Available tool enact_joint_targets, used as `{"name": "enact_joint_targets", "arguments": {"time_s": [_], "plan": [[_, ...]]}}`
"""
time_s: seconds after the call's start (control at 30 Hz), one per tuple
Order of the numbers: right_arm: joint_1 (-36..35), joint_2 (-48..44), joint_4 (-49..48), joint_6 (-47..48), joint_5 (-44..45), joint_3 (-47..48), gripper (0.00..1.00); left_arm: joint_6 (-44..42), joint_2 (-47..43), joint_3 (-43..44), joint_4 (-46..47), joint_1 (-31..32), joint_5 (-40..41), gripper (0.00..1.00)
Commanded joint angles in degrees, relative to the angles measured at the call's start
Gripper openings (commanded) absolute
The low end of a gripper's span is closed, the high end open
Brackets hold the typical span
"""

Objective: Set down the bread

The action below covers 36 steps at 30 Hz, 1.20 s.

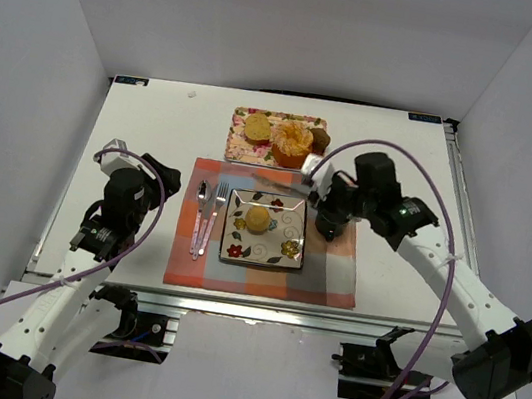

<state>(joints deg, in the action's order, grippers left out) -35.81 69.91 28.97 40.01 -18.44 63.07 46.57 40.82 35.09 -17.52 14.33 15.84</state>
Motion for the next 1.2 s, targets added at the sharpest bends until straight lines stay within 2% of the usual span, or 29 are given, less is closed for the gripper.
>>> {"name": "enact_joint_targets", "arguments": {"time_s": [0.0, 0.13, 0.2, 0.23, 0.43, 0.7, 0.87, 1.07, 1.17], "plan": [[6.4, 1.4, -7.1, -10.6, 1.7, 4.7, 0.26, -0.2, -0.4, -0.5, 1.1, -0.3, -0.5, 0.76], [19.5, 4.8, -8.3, -18.6, 1.2, 7.4, 0.14, -0.2, -0.4, -0.5, 1.1, -0.2, -0.5, 0.76], [23.7, 6.8, -8.5, -22.5, 0.8, 7.9, 0.09, -0.2, -0.3, -0.5, 1.3, -0.3, -0.5, 0.76], [27.5, 7.3, -8.9, -23.5, 0.7, 7.6, 0.08, -0.2, -0.3, -0.5, 1.3, -0.3, -0.5, 0.76], [40.3, 11.1, -11.9, -31.2, 2.3, 2.1, 0.00, -0.2, -0.4, -0.6, 1.0, -0.3, -0.5, 0.76], [44.5, 16.0, -19.8, -38.2, 10.9, -8.0, 0.00, -0.6, 0.7, -0.1, 1.2, -0.3, -0.9, 0.76], [44.6, 19.9, -23.2, -38.5, 13.7, -11.4, 0.06, -1.0, 1.8, 0.8, 1.3, -0.3, -0.8, 0.76], [44.9, 23.4, -26.1, -36.4, 13.3, -14.9, 0.26, -0.7, 1.8, 0.7, 1.0, -0.3, -0.5, 0.76], [44.9, 24.7, -26.2, -35.5, 12.2, -15.7, 0.42, -0.5, 1.6, 0.5, 0.8, -0.3, -0.5, 0.76]]}}
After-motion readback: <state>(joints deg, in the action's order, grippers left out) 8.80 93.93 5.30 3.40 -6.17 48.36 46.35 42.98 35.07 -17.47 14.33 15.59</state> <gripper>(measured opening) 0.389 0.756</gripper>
